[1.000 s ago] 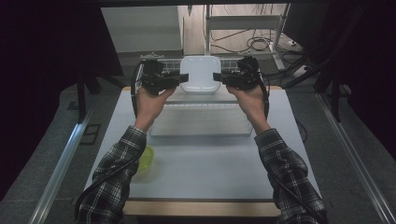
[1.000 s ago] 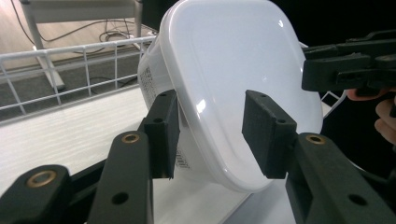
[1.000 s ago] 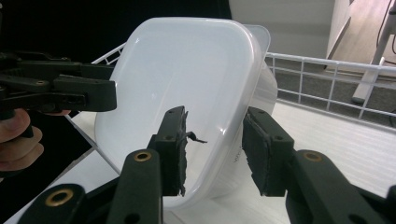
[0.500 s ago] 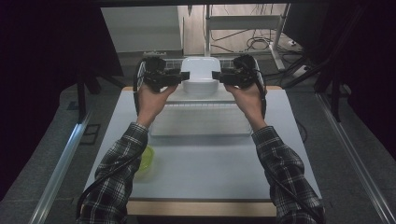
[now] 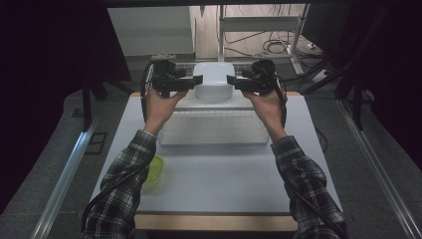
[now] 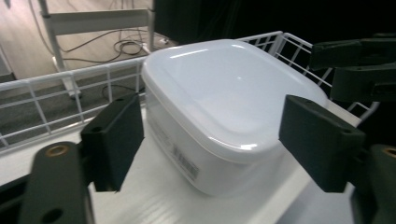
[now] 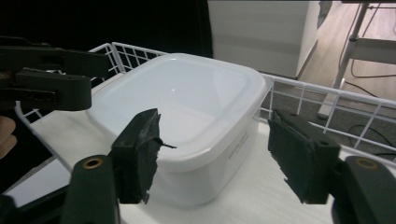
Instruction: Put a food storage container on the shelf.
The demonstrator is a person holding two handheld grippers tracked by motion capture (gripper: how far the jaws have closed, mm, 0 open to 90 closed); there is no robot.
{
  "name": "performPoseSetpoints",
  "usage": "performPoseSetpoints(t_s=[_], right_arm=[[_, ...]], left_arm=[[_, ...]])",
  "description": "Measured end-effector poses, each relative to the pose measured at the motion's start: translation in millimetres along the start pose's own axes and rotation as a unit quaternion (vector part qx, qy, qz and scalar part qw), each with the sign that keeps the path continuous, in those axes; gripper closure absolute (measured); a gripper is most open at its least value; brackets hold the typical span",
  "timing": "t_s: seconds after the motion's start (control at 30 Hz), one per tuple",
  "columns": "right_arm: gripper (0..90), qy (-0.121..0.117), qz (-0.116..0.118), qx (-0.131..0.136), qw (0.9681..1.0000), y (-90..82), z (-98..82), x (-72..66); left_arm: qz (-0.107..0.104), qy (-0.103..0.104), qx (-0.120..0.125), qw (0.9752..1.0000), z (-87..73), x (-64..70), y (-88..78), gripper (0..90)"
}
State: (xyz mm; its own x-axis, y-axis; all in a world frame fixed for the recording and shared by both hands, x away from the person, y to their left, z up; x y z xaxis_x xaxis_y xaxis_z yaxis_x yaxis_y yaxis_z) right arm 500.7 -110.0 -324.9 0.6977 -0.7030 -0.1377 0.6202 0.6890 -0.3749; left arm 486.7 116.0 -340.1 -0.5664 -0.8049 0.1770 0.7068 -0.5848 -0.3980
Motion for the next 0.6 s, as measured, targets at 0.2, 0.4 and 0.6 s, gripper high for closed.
performPoseSetpoints(t_s=[0.2,0.4,0.6], right_arm=[[23.1,-0.002,0.027,-0.004,0.9996,-7.7,-12.6,-2.3],[16.8,-0.018,0.043,-0.007,0.9989,-12.6,-24.0,-9.2],[12.0,-0.028,0.057,-0.009,0.9980,-19.4,-32.8,-18.4]], left_arm=[[-0.004,0.042,-0.022,0.9989,-13.1,10.9,-4.6,9.6],[-0.017,0.052,-0.018,0.9984,-22.3,18.6,-11.3,6.3],[-0.022,0.069,-0.007,0.9974,-30.0,26.6,-19.9,6.7]])
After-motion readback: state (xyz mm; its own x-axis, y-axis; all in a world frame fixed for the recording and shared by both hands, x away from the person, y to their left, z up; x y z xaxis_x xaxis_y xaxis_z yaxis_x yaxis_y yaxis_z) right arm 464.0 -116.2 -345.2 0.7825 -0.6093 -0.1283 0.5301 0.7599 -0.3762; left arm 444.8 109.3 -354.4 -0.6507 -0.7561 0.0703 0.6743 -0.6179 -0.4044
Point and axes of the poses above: each handheld gripper's, and its own axes: y roughly forward along the jaws, z roughly out of its top, x roughly to its right, the point moved 5 cm from there along y, roughly forward along the jaws, and after that the axes turned 4 degrees about z, right-handed, at the moved point
